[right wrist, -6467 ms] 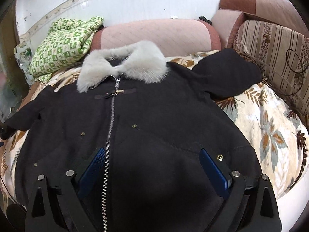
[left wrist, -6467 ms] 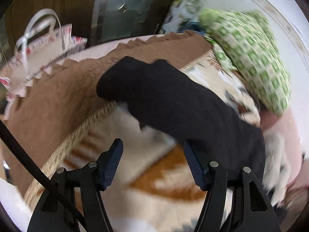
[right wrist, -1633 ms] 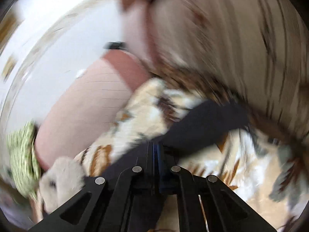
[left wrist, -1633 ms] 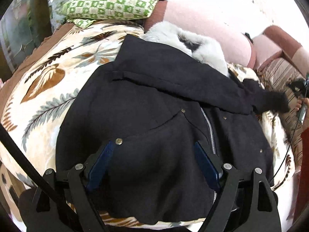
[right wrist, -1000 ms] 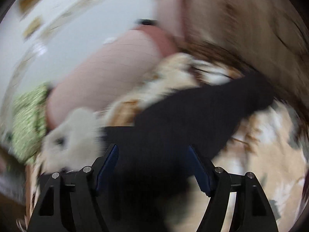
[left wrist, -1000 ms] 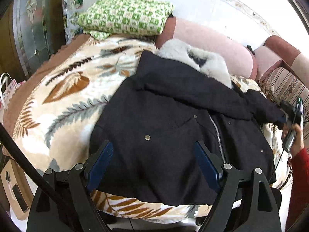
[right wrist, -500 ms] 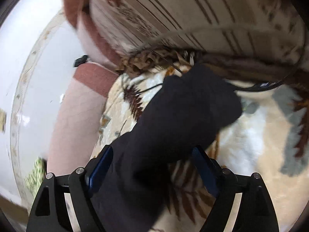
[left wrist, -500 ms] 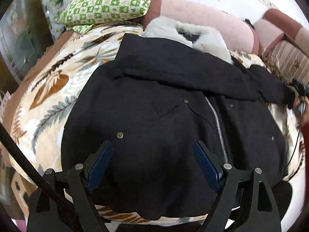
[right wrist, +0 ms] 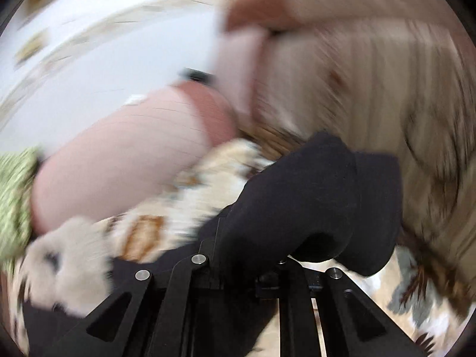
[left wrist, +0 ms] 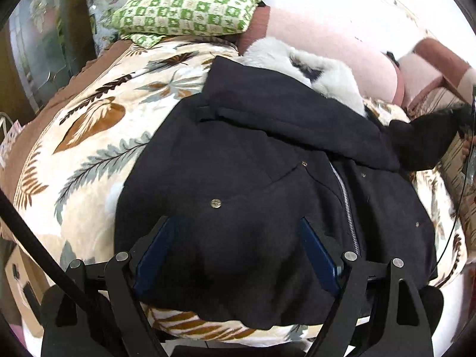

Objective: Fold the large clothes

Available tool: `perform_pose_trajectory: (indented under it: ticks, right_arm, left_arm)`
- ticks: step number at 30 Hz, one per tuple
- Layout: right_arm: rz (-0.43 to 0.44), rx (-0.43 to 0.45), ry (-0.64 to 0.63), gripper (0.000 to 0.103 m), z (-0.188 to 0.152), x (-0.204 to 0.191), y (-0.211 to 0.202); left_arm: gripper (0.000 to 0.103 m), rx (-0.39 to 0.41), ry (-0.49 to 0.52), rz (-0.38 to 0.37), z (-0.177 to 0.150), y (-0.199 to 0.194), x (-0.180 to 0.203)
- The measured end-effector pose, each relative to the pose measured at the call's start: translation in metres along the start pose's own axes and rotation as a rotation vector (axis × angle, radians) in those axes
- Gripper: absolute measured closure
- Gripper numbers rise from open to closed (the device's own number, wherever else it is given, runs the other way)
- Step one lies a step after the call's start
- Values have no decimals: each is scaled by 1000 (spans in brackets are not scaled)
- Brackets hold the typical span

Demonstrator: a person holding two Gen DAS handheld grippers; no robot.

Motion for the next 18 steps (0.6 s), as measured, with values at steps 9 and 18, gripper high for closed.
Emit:
perform_pose_trajectory:
  ticks: [9, 18]
  right_arm:
    - [377, -59, -472, 90, -119, -252, -73]
    - [443, -296, -737, 58, -295, -322, -38]
  left_arm:
    - [19, 76, -99, 12, -6, -32, -43]
    - [19, 101, -108, 45, -5, -46, -69]
Point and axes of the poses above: each gripper's, at about its wrist camera, not at the fingertips, and y roughly the way its jaws point, x to its right, z to its top, the point moved 5 cm from there along y, roughly the way its jaws point, and after that the axes turned 6 degrees about y, right-handed, at the moved point
